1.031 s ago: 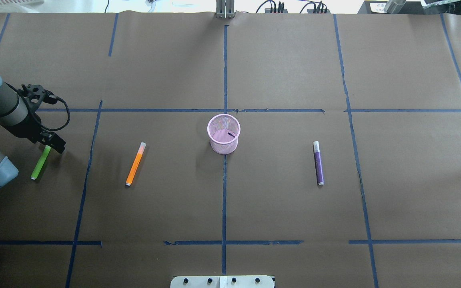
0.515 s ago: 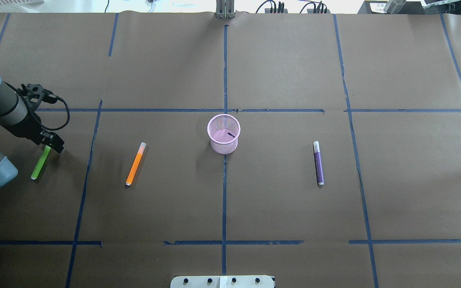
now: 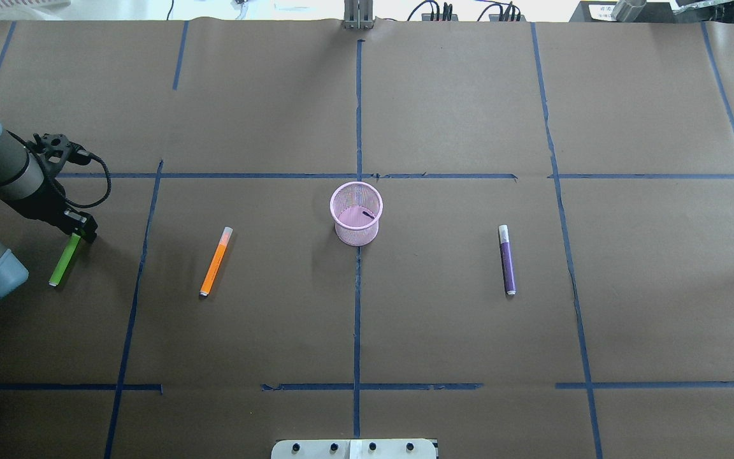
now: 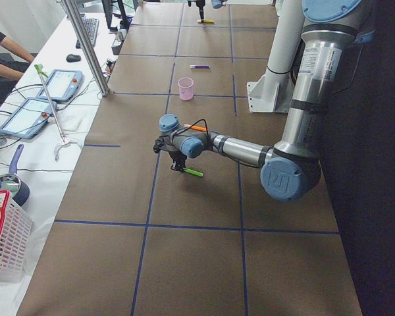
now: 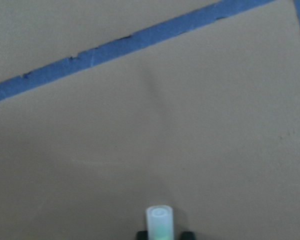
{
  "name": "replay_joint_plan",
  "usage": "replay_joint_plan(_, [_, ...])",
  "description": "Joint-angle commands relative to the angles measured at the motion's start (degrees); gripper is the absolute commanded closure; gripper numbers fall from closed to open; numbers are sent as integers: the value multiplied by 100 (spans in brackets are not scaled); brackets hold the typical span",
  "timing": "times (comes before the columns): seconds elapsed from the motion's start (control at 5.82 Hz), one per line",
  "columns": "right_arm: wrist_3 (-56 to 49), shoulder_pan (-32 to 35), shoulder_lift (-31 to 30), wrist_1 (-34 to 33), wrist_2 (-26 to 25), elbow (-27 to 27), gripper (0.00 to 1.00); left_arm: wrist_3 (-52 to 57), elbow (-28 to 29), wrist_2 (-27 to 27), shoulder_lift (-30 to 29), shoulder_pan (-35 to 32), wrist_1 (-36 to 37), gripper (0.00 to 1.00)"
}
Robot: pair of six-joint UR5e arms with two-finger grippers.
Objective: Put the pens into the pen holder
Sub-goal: 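Lift the green marker upright with the left gripper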
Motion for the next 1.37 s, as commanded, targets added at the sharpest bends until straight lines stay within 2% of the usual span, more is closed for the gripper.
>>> replay_joint_plan(0.0, [3,-9,-3,0,0,0,0,9,-10,-16,-7,1,0,95])
replay_joint_plan(0.34, [3,-9,-3,0,0,0,0,26,-227,-33,-16,-52,52,100])
replay_joint_plan(0.69, [3,-9,-3,0,9,9,0,96,-797,-51,-103,-499,646,100])
replay_joint_plan(0.86, [3,-9,-3,0,0,0,0,97,-1175,19,-374,-544,928,100])
replay_joint_plan(1.03, [3,-9,-3,0,9,9,0,70,-1300,37,-672,-562,940,100])
replay_joint_plan(1.2, [3,-9,-3,0,9,18,0,-330,-1328,316,-1197,-457,940,100])
